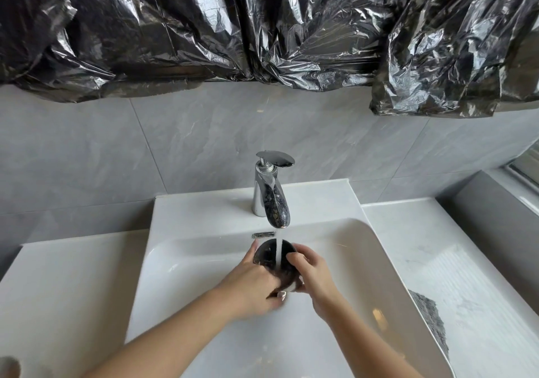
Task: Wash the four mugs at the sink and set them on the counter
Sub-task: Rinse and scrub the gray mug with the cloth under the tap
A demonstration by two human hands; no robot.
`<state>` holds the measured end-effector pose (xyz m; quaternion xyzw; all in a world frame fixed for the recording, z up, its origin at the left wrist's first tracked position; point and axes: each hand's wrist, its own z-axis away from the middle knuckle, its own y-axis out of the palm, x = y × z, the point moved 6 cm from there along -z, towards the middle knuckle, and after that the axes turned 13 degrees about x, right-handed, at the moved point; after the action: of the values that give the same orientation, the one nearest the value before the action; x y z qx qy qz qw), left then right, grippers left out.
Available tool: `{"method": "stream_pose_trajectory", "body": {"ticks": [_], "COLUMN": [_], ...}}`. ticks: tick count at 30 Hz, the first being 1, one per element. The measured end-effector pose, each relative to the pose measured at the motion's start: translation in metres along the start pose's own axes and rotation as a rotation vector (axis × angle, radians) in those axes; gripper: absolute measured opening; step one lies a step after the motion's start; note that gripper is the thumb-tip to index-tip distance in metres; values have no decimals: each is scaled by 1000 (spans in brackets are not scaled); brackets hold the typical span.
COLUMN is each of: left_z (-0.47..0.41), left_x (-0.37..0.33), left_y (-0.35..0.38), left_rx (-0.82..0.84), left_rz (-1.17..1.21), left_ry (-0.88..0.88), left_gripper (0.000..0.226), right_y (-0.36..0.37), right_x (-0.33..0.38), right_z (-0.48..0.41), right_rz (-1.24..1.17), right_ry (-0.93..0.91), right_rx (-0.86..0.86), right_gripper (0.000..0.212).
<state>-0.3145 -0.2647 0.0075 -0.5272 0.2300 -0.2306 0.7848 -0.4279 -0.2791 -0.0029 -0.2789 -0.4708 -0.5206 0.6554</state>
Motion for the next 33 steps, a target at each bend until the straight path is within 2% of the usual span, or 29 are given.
{"method": "stream_pose_trajectory", "body": {"ticks": [3, 4, 6, 7, 9, 11, 14, 16, 20, 23, 25, 27, 29, 33], "left_z": [6, 6, 5, 4, 2, 3, 9, 9, 5, 5, 6, 11, 11, 8], "left_x": [7, 7, 5, 4, 1, -4, -9, -10, -11, -4, 1, 2, 4, 5], "left_y": [3, 6, 9, 7, 4, 4, 0, -7, -7, -4, -3, -5, -2, 0], "left_rx": [125, 148, 65, 9, -71, -184, -255, -292, -254, -97, -28, -39, -33, -98], "left_rz": [-185, -284, -462, -477, -389, -375, -268, -145, -88, -207, -320, -366, -362, -291], "left_ry": [99, 129, 131, 106, 84, 51, 50, 5, -71, -44, -28, 12, 43, 9], "left_gripper": [74, 76, 55, 43, 27, 21, 30, 25, 14, 28, 30, 34, 44, 45], "right_y": [0, 0, -1, -2, -1, -3, -9, -2, 7, 5, 1, -4, -5, -5], "right_x": [9, 11, 14, 14, 11, 6, -7, -18, -23, -14, -8, -5, 0, 2], "right_z": [-3, -5, -6, -6, -5, 0, 6, 11, 12, 12, 10, 5, -1, -1], "right_rz": [132, 177, 229, 226, 186, 125, 15, -54, -263, -158, -8, 109, 183, 162], "right_ry": [30, 45, 80, 94, 109, 112, 107, 104, 30, 32, 71, 109, 144, 132], "right_rx": [94, 120, 158, 171, 199, 191, 161, 195, 174, 206, 230, 252, 268, 245], "right_gripper": [36, 34, 33, 34, 31, 33, 64, 72, 56, 37, 46, 62, 70, 66]}}
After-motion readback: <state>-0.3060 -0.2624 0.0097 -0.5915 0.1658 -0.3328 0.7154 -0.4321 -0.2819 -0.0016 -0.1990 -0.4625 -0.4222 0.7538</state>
